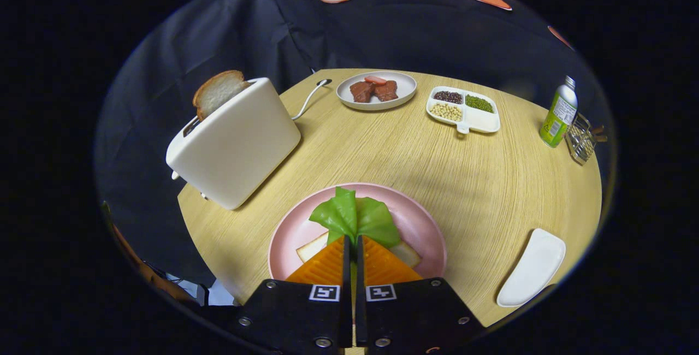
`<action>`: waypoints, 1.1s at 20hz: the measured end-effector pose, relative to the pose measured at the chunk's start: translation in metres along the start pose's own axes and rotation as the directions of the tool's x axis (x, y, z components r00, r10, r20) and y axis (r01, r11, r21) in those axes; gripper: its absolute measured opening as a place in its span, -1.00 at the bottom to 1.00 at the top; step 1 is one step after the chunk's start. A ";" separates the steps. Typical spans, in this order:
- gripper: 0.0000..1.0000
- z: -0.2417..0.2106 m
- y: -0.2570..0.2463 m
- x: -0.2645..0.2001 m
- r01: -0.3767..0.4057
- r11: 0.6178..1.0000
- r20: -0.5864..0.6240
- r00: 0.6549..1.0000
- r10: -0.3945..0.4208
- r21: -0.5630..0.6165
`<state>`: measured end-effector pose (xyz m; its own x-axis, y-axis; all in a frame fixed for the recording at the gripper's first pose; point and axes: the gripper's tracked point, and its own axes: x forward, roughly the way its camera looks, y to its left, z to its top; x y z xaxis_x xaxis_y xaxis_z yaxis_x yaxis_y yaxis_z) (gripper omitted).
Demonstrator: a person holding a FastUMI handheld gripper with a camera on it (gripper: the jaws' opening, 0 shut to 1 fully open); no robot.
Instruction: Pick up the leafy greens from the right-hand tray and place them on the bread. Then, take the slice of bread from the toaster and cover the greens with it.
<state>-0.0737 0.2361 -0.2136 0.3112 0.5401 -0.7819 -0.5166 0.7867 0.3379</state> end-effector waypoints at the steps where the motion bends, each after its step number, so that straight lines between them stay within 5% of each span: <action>1: -0.93 -0.003 0.000 0.002 0.004 1.000 -0.011 1.000 -0.004 0.001; 16: -0.48 0.017 0.006 -0.010 0.023 1.000 0.039 0.999 -0.023 -0.014; 22: 0.15 0.056 0.020 -0.026 0.000 1.000 0.097 0.995 0.001 -0.009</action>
<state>-0.0475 0.2548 -0.1573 0.3864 0.5675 -0.7271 -0.5240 0.7838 0.3333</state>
